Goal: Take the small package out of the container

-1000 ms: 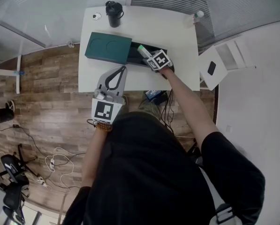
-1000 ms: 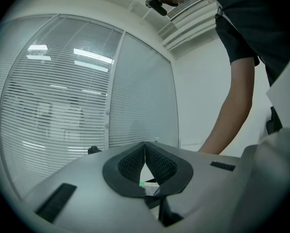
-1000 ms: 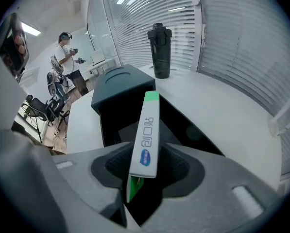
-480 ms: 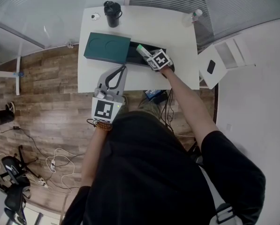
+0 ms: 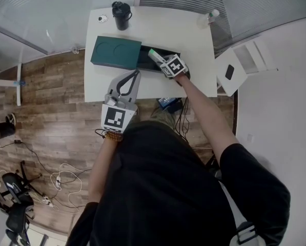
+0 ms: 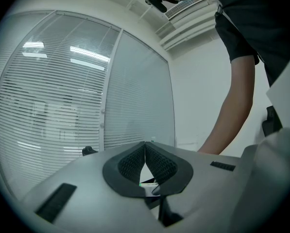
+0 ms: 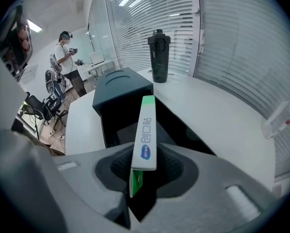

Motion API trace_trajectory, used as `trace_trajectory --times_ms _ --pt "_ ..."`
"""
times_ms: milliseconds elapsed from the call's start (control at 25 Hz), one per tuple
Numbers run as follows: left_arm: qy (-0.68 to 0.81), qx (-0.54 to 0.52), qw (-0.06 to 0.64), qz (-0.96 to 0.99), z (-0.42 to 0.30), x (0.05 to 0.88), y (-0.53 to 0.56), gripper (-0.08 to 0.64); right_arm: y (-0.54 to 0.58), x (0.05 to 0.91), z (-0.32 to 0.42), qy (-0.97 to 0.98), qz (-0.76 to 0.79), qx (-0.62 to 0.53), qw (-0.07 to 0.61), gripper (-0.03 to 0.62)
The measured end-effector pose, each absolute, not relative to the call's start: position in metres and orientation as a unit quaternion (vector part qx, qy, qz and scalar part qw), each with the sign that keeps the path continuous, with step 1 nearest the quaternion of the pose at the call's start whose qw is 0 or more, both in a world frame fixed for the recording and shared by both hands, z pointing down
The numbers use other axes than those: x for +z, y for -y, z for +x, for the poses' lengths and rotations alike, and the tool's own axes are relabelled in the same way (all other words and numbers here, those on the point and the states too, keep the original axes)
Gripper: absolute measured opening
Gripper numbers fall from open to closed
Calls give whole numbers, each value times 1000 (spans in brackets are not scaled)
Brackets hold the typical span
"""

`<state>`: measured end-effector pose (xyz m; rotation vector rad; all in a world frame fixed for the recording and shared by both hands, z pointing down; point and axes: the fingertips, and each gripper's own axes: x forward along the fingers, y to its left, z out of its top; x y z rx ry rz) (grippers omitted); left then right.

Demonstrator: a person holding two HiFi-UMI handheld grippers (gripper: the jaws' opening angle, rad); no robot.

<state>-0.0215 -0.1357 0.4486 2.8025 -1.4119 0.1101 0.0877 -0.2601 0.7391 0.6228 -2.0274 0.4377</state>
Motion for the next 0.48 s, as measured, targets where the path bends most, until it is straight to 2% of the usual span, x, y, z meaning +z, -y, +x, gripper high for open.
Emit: trace_trajectory --times_ms 480 --pt "429 40 -17 902 -14 447 139 -2 261 720 105 833 274 182 445 92"
